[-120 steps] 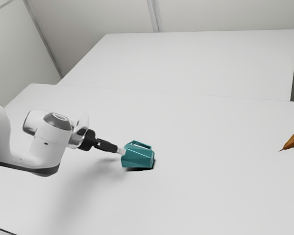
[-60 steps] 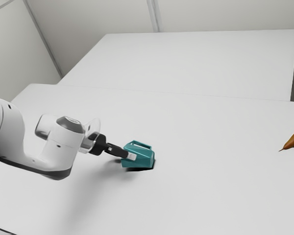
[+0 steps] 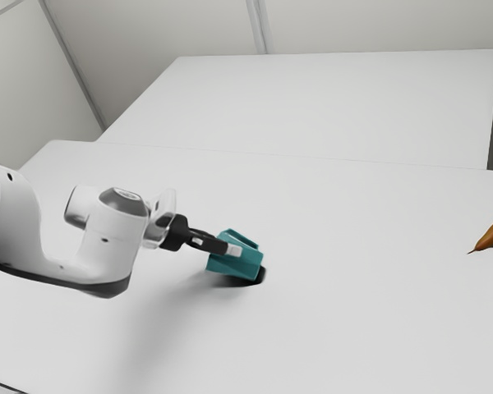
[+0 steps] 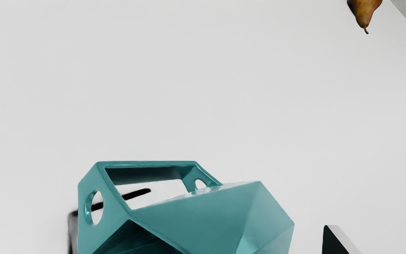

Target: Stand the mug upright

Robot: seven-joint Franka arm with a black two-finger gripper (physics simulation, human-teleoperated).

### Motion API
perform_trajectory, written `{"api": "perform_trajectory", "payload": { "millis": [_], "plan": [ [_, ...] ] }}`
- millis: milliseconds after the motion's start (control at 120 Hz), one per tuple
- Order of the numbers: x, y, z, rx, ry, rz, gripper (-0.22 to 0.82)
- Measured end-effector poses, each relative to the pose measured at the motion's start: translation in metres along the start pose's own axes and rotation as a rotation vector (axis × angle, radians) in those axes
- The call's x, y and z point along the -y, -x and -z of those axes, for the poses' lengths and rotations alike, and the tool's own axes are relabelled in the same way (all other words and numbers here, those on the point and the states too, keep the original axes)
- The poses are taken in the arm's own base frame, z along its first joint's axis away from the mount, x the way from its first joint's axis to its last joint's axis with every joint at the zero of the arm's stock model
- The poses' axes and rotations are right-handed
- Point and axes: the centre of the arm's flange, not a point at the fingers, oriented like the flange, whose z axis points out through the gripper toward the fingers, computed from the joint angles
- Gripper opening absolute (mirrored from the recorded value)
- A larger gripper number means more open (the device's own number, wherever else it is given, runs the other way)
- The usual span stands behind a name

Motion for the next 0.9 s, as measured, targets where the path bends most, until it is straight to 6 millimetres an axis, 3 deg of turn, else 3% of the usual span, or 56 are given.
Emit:
{"api": "perform_trajectory", "payload": {
  "millis": [67,217,350,675,767,900],
  "plan": [
    [-0.005,-0.003,-0.002,-0.009,0.004,-0.001,0.22],
    [-0.014,-0.008,-0.008,-0.015,0.012,-0.008,0.0],
    [-0.014,-0.01,-0.007,-0.02,0.003,-0.006,-0.1],
    [-0.02,-0.017,-0.005,-0.029,-0.022,-0.021,-0.17],
    [-0.021,-0.032,-0.001,-0.034,-0.033,-0.054,-0.18],
    [-0.029,-0.057,0.013,0.072,-0.063,-0.232,-0.18]
  ]
}}
